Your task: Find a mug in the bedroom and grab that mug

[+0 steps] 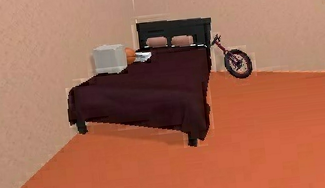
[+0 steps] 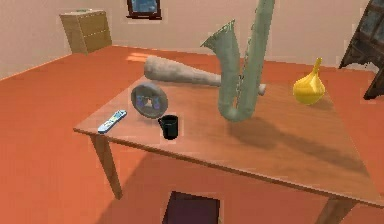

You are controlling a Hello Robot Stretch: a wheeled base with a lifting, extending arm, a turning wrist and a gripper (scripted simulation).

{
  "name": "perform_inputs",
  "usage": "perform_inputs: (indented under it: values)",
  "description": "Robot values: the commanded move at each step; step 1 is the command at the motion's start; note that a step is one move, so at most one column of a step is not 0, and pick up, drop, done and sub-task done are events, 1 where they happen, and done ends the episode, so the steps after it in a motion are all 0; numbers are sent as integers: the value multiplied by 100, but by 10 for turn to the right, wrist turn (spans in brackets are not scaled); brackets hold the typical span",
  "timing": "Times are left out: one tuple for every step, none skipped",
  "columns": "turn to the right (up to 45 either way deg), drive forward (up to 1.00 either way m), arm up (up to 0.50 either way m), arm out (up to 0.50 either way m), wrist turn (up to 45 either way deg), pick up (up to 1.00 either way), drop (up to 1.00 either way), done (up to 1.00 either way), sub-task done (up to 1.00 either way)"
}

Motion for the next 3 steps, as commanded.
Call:
perform_inputs:
  values:
    - [0, 0, 34, 0, 0, 0, 0, 0, 0]
    - [0, 0, 0, 50, 0, 0, 0, 0, 0]
    - [0, 0, 0, 0, 450, 0, 0, 0, 0]
